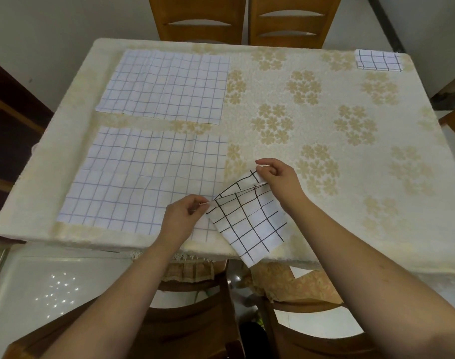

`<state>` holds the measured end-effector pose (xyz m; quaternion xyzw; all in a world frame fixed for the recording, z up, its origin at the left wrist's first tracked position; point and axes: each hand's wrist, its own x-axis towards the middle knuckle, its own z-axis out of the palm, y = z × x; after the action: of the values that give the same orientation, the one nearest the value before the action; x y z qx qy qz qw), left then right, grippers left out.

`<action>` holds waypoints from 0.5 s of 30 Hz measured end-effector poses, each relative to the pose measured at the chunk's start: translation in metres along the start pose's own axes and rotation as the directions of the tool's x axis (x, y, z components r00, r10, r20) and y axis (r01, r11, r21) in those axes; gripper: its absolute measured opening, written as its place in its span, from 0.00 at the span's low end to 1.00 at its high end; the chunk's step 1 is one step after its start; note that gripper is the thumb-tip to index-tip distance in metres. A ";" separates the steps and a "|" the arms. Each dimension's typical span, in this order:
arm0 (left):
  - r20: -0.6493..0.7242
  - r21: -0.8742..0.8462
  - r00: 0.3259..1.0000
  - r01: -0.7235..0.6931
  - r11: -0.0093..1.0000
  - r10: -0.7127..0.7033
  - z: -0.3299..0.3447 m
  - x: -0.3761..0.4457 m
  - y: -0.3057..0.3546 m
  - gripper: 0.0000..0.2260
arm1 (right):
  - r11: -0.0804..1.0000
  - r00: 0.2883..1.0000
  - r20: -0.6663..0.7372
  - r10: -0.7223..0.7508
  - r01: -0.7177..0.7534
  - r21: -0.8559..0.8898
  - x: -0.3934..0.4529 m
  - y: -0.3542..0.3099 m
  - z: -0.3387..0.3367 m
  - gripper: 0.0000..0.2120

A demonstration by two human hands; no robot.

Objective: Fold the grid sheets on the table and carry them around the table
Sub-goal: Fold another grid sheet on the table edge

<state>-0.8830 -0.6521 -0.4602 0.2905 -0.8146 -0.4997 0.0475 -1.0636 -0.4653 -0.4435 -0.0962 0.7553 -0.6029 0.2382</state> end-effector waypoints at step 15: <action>-0.090 -0.005 0.996 0.016 1.000 -0.017 -0.006 -0.002 0.016 0.02 | 0.732 0.960 0.271 -0.067 0.231 -0.641 -0.007 -0.003 -0.023 0.22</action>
<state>-0.8863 -0.6504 -0.4435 0.3194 -0.8081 -0.4883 0.0810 -1.0690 -0.4433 -0.4350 -0.3044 0.8774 -0.2953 0.2241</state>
